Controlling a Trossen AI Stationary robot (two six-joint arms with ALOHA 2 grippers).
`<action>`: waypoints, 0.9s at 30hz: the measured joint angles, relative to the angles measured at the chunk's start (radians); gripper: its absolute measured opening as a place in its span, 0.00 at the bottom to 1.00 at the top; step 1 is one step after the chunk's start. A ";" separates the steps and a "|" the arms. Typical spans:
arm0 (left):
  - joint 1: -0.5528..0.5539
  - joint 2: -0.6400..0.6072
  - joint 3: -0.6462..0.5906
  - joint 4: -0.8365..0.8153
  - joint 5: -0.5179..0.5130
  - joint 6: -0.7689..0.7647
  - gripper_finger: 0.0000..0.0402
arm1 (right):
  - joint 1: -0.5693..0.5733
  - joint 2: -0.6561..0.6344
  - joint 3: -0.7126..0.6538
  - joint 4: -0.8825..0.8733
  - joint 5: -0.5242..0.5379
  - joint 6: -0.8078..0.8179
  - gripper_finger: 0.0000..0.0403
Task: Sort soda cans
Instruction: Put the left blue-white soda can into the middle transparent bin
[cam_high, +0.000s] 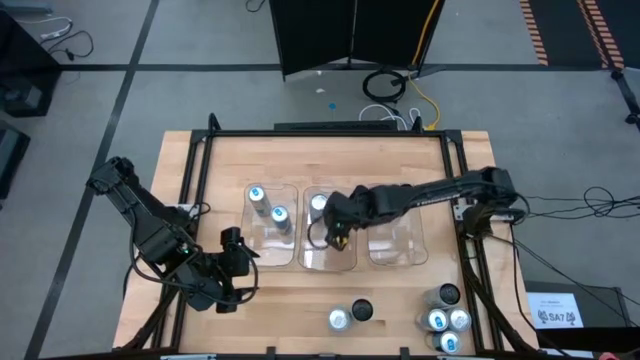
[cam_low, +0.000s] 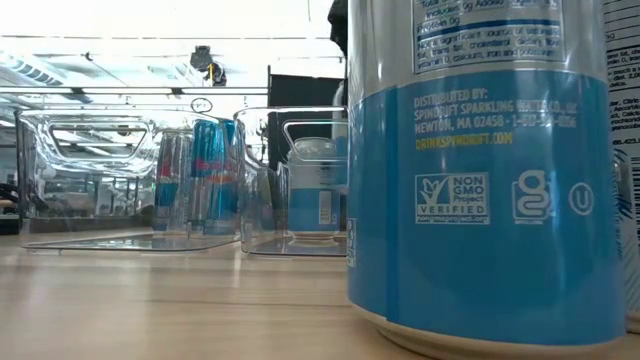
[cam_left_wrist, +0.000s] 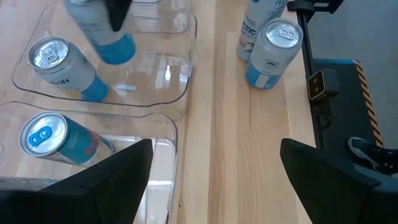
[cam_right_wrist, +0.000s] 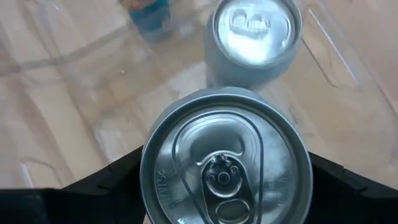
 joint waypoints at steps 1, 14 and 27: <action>0.000 0.000 0.000 0.004 0.000 0.000 0.90 | -0.014 -0.004 -0.012 0.019 -0.019 -0.008 0.74; 0.000 0.000 0.000 0.014 0.000 0.000 0.90 | -0.106 0.008 -0.123 0.064 -0.061 -0.145 0.74; 0.000 0.000 0.000 0.013 0.000 0.000 0.90 | -0.124 0.008 -0.132 0.078 -0.059 -0.211 0.74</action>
